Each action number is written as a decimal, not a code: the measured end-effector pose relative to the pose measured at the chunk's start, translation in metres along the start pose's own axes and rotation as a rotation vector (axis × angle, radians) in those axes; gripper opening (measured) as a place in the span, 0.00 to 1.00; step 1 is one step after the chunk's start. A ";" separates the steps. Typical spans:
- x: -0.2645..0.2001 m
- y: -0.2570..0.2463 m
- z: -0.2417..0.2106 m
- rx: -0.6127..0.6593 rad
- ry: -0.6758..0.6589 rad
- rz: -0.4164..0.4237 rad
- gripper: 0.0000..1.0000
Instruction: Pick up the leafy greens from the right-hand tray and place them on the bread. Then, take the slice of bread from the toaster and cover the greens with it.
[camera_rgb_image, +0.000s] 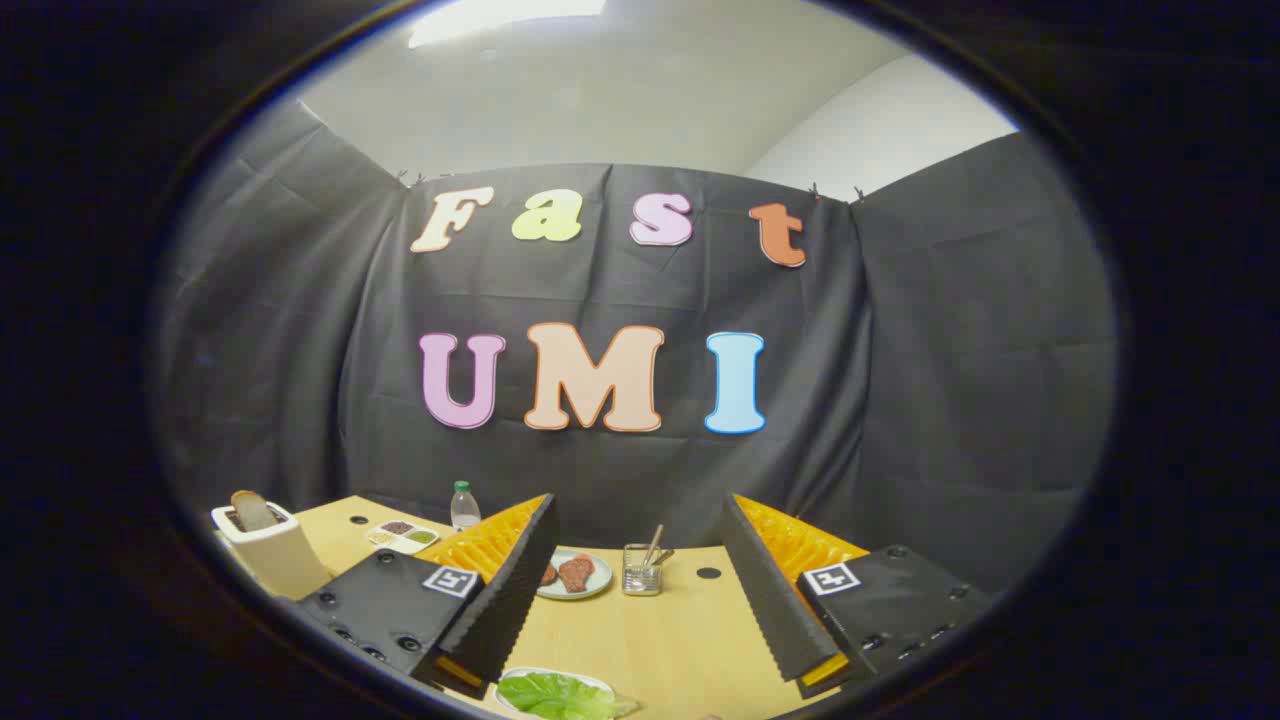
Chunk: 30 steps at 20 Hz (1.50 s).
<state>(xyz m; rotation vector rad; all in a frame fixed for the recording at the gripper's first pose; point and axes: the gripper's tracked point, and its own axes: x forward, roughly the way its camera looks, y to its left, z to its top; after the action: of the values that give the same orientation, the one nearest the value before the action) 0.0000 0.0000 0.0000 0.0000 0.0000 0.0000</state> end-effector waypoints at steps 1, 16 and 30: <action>0.001 -0.001 -0.001 0.001 0.002 -0.002 1.00; 0.011 -0.028 -0.025 0.002 0.065 -0.059 1.00; -0.008 -0.035 -0.176 0.068 0.553 0.205 1.00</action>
<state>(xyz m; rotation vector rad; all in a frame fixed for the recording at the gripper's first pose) -0.0082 -0.0346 -0.1759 0.0677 0.5535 0.2052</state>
